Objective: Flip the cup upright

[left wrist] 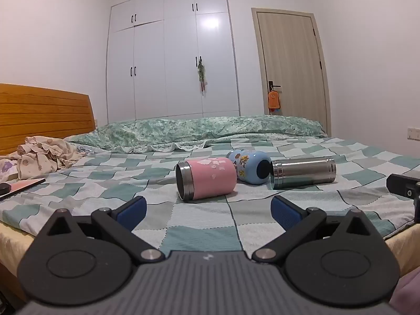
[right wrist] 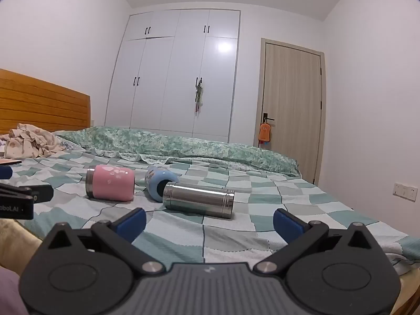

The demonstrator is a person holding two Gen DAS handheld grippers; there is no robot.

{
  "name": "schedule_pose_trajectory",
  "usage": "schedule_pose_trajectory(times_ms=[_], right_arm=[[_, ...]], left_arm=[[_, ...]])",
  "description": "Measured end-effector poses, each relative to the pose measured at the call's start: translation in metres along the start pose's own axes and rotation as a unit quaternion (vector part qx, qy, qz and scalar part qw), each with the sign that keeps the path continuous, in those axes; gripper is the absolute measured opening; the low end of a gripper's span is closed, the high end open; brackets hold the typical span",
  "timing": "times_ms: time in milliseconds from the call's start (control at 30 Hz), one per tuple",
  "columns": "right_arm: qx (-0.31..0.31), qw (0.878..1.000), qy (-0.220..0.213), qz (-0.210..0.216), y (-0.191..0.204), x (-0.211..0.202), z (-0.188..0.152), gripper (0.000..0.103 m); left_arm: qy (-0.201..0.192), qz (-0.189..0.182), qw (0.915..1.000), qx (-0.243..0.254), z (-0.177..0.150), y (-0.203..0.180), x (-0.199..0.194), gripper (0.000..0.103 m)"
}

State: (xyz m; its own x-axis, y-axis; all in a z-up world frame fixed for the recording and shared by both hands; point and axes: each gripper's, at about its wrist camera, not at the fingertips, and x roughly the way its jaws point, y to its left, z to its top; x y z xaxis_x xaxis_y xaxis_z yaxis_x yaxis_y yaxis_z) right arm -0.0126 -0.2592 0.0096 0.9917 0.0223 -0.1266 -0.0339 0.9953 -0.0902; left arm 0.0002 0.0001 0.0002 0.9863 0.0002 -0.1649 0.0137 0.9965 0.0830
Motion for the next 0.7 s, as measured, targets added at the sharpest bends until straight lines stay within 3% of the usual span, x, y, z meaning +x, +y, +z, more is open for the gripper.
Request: schedule_pose_trajectory(times_ms=[700], right_arm=[[-0.001, 1.000, -0.004, -0.001, 0.0007, -0.0014, -0.0004, 0.103]], left_arm=[[-0.006, 0.001, 1.0000, 0.000, -0.0002, 0.0007, -0.0002, 0.103]])
